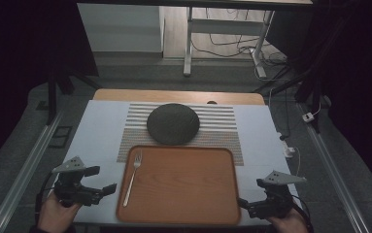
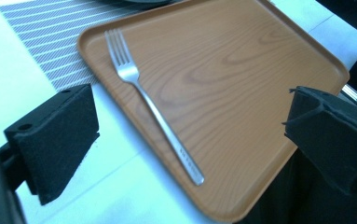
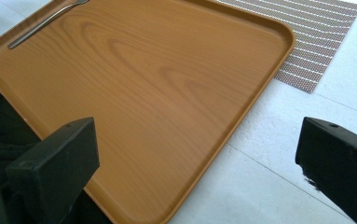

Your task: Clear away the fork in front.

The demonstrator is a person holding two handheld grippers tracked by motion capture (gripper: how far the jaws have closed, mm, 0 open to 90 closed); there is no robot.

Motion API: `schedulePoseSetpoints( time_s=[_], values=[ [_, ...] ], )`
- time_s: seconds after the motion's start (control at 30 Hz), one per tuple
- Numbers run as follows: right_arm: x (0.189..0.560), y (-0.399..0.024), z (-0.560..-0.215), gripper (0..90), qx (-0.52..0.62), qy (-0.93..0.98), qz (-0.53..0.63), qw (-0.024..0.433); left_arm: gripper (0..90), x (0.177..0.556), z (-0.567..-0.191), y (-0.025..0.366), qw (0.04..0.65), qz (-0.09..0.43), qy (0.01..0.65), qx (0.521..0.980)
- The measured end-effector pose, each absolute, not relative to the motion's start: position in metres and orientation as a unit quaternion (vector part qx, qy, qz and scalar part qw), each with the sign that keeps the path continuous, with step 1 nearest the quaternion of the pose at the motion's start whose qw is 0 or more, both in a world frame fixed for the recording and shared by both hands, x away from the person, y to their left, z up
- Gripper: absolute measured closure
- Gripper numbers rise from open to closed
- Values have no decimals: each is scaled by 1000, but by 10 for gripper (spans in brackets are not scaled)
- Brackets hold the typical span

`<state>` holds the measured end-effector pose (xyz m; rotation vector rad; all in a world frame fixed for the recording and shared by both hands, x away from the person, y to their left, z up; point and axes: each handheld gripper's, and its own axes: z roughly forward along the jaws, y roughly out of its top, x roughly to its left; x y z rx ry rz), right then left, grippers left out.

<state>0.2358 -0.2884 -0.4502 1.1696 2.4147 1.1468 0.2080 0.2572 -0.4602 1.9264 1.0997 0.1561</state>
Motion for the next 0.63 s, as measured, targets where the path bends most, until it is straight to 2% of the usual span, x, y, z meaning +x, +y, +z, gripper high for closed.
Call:
schedulePoseSetpoints(
  time_s=[0.33, 0.47, 0.63],
  values=[
    [235, -288, -450, 0, 401, 822, 389, 112, 0, 191, -474, 273, 424, 71, 464, 774],
    [235, -288, -450, 0, 402, 822, 389, 111, 0, 187, -477, 274, 398, 73, 473, 783],
    [236, -288, -450, 0, 399, 824, 387, 112, 0, 187, -477, 277, 402, 68, 482, 775]
  ],
)
